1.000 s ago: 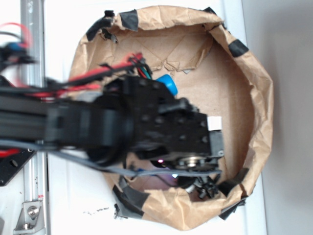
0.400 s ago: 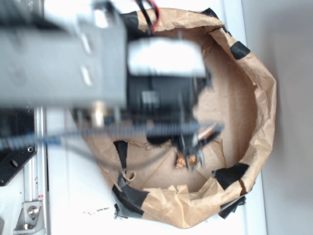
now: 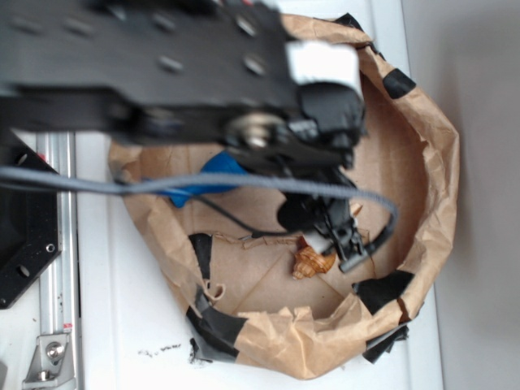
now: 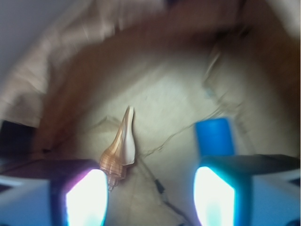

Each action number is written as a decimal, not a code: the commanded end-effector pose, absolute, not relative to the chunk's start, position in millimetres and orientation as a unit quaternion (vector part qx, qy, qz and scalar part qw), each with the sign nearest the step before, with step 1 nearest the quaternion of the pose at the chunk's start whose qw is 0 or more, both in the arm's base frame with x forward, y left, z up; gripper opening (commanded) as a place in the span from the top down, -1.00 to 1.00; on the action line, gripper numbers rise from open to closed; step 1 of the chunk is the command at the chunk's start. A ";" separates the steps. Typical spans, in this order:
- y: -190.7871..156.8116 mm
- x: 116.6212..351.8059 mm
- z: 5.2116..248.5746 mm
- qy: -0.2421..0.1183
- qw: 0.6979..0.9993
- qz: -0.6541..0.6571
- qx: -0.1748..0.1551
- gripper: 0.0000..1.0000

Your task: Grab the shell.

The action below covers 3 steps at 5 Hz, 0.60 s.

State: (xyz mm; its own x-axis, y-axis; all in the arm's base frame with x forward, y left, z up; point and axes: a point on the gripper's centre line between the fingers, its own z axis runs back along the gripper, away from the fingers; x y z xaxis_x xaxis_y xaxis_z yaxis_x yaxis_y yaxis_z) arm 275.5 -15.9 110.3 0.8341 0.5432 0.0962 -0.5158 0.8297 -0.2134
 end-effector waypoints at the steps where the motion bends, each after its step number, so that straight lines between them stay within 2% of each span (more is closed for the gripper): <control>1: -53.3 297.5 78.2 -0.056 0.950 0.281 -0.126 -1.00; 2: -68.8 298.9 53.2 -0.034 0.956 0.262 -0.127 -1.00; 3: -74.1 296.5 36.1 -0.018 0.962 0.250 -0.111 -1.00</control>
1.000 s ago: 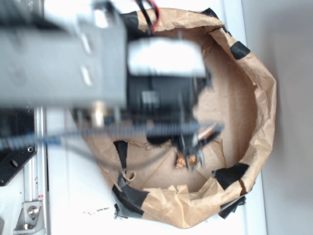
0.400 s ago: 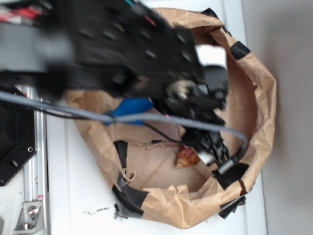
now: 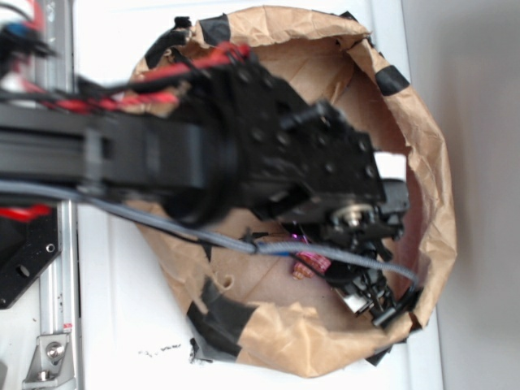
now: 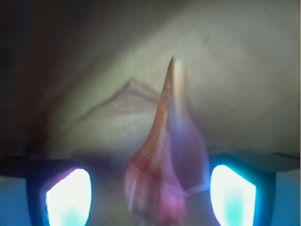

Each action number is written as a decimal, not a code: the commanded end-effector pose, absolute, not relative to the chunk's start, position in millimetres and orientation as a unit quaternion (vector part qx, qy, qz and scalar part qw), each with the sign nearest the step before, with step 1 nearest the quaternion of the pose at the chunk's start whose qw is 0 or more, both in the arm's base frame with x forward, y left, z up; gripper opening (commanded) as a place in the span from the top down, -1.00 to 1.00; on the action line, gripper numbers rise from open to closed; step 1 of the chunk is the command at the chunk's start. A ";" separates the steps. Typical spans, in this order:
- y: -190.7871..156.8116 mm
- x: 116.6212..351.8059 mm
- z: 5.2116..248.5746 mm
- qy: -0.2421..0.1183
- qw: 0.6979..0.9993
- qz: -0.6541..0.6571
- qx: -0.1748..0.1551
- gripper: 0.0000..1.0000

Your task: Grab the shell.

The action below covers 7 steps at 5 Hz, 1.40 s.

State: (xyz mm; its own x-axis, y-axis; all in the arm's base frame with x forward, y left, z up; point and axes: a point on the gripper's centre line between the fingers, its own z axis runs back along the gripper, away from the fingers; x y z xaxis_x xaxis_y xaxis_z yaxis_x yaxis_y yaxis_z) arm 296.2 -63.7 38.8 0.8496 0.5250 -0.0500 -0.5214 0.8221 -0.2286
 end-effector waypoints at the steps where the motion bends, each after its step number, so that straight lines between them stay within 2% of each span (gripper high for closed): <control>1: -72.5 291.5 30.9 -0.016 0.961 0.260 -0.091 1.00; 2: -60.9 293.5 51.7 -0.035 0.967 0.235 -0.090 1.00; 3: -36.3 294.3 101.8 -0.086 0.980 0.166 -0.073 1.00; 4: 3.3 276.1 155.2 -0.130 0.985 0.109 -0.012 1.00; 5: 21.3 263.2 171.0 -0.149 0.989 0.015 0.011 1.00; 6: 16.3 270.0 166.3 -0.149 0.988 -0.028 0.007 1.00; 7: 6.3 283.7 154.6 -0.134 0.990 -0.039 -0.018 1.00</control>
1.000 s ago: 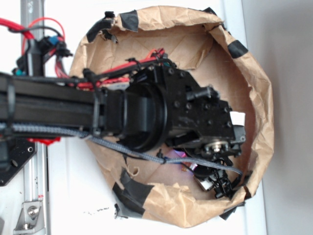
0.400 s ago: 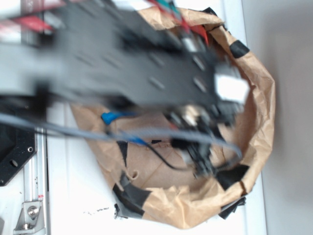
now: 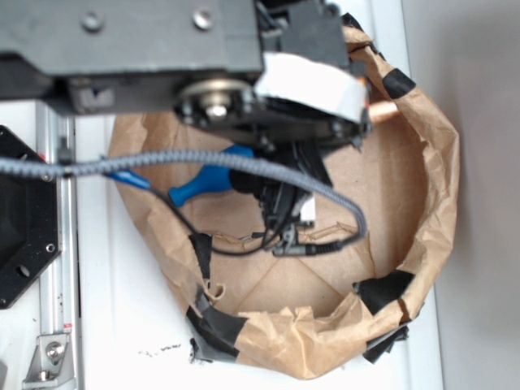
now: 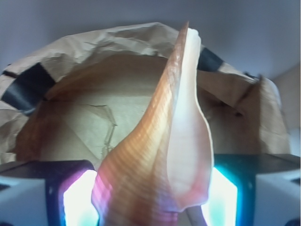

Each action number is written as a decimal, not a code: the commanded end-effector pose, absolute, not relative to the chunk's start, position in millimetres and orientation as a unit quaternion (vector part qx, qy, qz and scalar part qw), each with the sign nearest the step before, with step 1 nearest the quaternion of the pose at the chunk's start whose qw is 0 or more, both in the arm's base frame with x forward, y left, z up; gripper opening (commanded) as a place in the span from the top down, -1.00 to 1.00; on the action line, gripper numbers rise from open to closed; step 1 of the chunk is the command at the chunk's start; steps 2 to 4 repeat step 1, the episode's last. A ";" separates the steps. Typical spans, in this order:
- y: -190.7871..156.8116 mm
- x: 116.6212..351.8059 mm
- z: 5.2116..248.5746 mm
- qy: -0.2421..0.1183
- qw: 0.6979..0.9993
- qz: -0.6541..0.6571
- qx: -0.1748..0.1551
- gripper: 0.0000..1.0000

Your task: Grab the shell.

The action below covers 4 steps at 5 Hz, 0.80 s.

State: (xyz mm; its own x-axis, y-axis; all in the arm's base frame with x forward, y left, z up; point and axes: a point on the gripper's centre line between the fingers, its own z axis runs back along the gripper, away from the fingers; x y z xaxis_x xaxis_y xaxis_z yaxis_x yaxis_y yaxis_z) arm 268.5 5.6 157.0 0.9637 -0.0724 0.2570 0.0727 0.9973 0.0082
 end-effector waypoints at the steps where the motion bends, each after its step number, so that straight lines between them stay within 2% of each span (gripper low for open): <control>1: 4.0 288.3 149.8 -0.127 0.991 -0.036 -0.017 1.00; 4: 4.0 288.3 149.8 -0.127 0.991 -0.036 -0.017 1.00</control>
